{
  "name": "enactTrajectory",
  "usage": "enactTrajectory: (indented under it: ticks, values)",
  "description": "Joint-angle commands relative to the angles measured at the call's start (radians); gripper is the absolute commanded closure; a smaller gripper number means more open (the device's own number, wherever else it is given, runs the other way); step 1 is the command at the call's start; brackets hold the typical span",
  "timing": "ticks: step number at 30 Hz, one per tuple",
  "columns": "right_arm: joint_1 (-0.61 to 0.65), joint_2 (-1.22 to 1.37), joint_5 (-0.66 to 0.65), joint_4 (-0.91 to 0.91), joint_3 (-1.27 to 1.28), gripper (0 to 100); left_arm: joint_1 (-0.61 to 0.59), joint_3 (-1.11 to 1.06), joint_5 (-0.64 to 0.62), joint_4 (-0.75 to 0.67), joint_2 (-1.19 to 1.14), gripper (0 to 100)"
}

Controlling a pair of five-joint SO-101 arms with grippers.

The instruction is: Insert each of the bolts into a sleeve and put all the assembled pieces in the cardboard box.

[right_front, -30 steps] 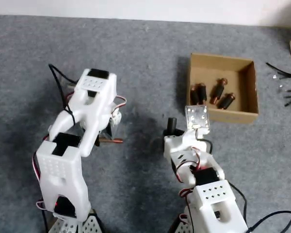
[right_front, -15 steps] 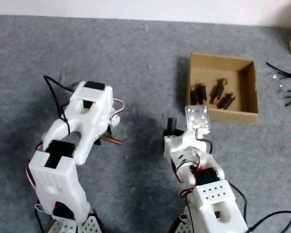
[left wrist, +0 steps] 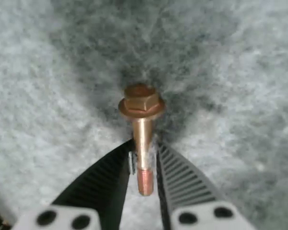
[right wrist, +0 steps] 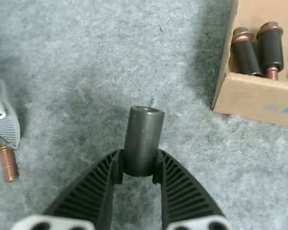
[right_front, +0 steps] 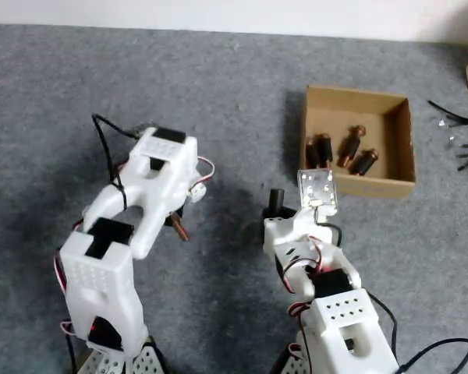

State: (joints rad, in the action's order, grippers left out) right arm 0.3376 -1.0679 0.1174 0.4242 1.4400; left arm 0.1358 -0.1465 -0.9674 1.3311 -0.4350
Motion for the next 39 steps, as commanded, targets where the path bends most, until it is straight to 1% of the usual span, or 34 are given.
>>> enactTrajectory:
  ticks: [1,6,8,10,16,18,21,23,26,29,33,35,39]
  values:
    - [-0.013,-0.024,-0.014,-0.033,-0.004,99.5,0.008,0.162,0.089,0.112,0.012,100]
    - [-0.013,-0.024,-0.014,-0.033,-0.004,99.5,0.042,0.535,0.27,0.373,0.012,100]
    - [-0.013,-0.022,-0.014,-0.033,-0.004,99.5,0.047,0.68,0.331,0.434,0.013,100]
    - [-0.013,-0.022,-0.014,-0.033,-0.004,99.5,0.039,0.777,0.371,0.437,0.027,100]
    - [-0.012,-0.022,-0.014,-0.035,-0.005,99.5,0.053,0.938,0.514,0.436,0.176,100]
    - [-0.012,-0.022,-0.014,-0.045,-0.007,99.5,0.056,0.972,0.56,0.436,0.246,100]
    - [-0.013,-0.027,-0.014,-0.099,0.012,99.5,0.056,0.975,0.588,0.436,0.374,100]
    - [-0.013,-0.028,-0.014,-0.11,0.027,99.5,0.056,0.937,0.605,0.437,0.473,100]
    - [-0.016,-0.028,-0.014,-0.108,0.03,99.5,0.056,0.817,0.612,0.437,0.644,100]
    - [-0.048,-0.056,-0.012,-0.107,0.031,99.5,0.056,0.641,0.612,0.437,0.835,100]
    - [-0.058,-0.194,-0.012,-0.096,0.09,99.5,0.056,0.349,0.612,0.43,1.067,100]
    - [-0.028,-0.278,-0.012,-0.091,0.143,99.5,0.054,0.185,0.614,0.37,1.164,100]
    - [0.036,-0.456,-0.012,-0.058,0.222,99.5,0.054,-0.162,0.614,0.19,1.339,100]
